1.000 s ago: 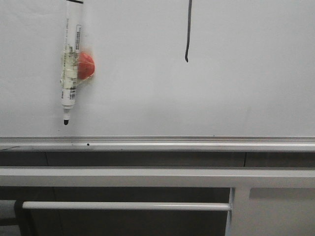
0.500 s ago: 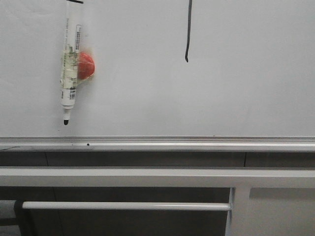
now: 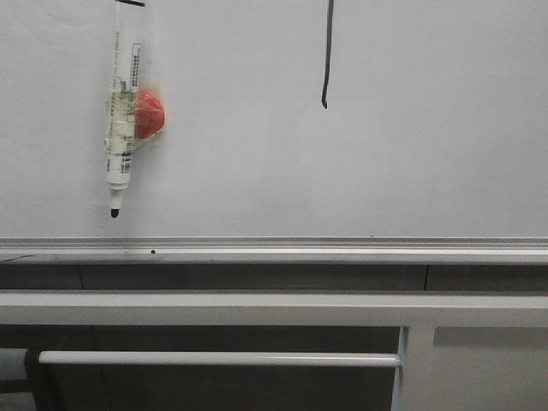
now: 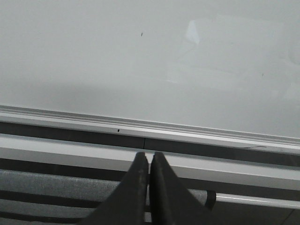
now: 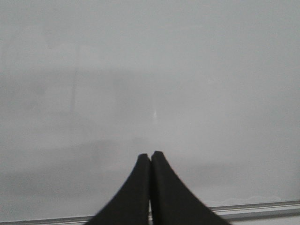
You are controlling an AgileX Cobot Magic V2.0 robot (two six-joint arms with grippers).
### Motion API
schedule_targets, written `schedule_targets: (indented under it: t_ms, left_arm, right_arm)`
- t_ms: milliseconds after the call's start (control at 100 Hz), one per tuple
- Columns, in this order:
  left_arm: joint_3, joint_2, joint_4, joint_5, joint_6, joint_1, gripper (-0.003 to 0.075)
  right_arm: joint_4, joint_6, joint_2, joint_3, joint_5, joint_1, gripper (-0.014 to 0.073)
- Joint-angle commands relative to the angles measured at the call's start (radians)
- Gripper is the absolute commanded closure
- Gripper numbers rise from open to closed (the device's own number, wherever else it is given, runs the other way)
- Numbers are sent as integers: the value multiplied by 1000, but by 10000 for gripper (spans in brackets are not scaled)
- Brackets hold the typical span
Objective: Write number 1 on whiteboard
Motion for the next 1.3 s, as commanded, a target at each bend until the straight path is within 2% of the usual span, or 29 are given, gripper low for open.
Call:
schedule_targets:
  t_ms: [0,90,140,150,190,200,210,240,360,560,680,790,910,1290]
  left_arm:
    - [6,-24,-9,-63,-9,3,741]
    - [6,-24,-9,-63,-9,3,741]
    - [6,-24,-9,-63,-9,3,741]
    - [6,-24,-9,-63,-9,3,741]
    - [6,-24,-9,-63,-9,3,741]
    - [6,-24,-9,-63,-9,3,741]
    - [6,-24,-9,-63,-9,3,741]
    - [6,-24,-9,-63,-9,3,741]
    - [6,-24,-9,-63,-9,3,741]
    - [6,-24,-9,-63,-9,3,741]
    - [6,-24,-9,-63,-9,3,741]
    - [6,-24,-9,-63,-9,3,741]
    - [6,-24,-9,-63,-9,3,741]
    - [6,-24,-9,-63,-9,3,741]
  right_arm:
    - [-40,41,2,-25,35,-7,657]
    - [-194,207,-19,-23,90,-7,657]
    - [-388,390,-27,-6,122,-9,657]
    - [-388,390,-27,-2,127,-9,657]
    - [-596,583,-32,22,151,-11,657]
    - [-596,583,-35,26,155,-11,657]
    - [-680,661,-37,36,161,-13,657]
    - [-784,762,-39,54,177,-17,657]
    - [-1106,1137,-66,125,273,-60,657]
    - [-1574,1707,-155,155,613,-234,657]
    - [-1827,1977,-236,155,796,-368,657]
    - [-1934,2024,-304,157,864,-456,657]
    - [-2027,2024,-357,173,884,-483,657]
    - [-2094,2024,-398,277,992,-483,657]
